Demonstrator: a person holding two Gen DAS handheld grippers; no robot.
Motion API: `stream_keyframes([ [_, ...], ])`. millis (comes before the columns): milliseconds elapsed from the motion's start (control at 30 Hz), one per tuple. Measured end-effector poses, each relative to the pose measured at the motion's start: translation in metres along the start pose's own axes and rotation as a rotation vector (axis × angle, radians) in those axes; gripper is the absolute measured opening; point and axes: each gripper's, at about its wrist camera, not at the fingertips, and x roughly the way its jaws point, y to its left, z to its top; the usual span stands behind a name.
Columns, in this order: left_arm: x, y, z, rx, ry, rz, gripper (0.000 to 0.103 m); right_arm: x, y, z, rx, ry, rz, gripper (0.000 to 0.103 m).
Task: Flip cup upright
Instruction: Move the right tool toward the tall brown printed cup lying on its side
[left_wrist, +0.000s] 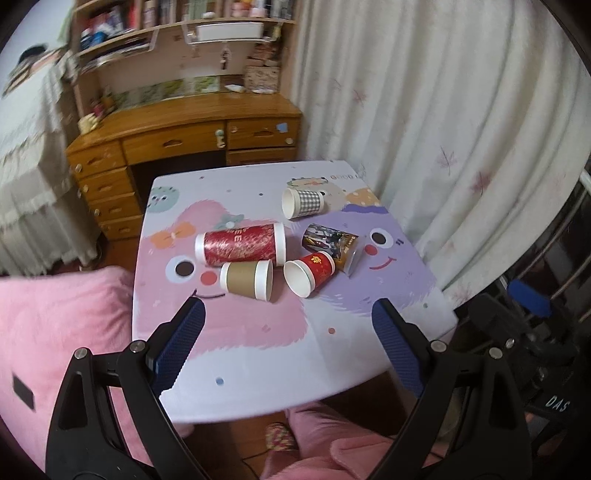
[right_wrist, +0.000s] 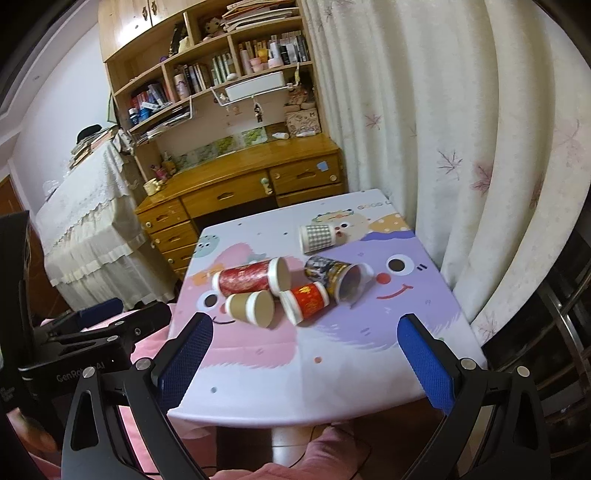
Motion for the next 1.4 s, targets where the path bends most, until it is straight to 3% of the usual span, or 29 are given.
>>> stream_keyframes([
  [300,0.098,-0.041,0.064,0.326,0.055,0.051,0.091,0.102,-0.069,0.057,0.08,0.053,-0.008,0.101],
  [467,0.168,-0.062,0.096,0.471,0.162,0.001,0.091,0.163,-0.097,0.085,0.034,0.082,-0.059,0.101],
  [633,0.229,-0.08,0.106,0.601,0.267,-0.054,0.091,0.221,-0.123,0.096,-0.024,0.131,-0.109,0.101],
  [800,0.288,-0.097,0.103,0.745,0.386,-0.093,0.091,0.268,-0.134,0.082,-0.078,0.209,-0.145,0.101],
  [1000,0.357,-0.117,0.094,0.977,0.474,-0.05,0.091,0.309,-0.139,0.047,-0.086,0.305,-0.153,0.101],
  [1200,0.404,-0.131,0.082,1.102,0.553,-0.134,0.091,0.344,-0.146,0.027,-0.055,0.373,-0.145,0.101],
  [1400,0.437,-0.148,0.076,1.155,0.583,-0.186,0.091,0.355,-0.156,0.022,-0.025,0.414,-0.166,0.101],
])
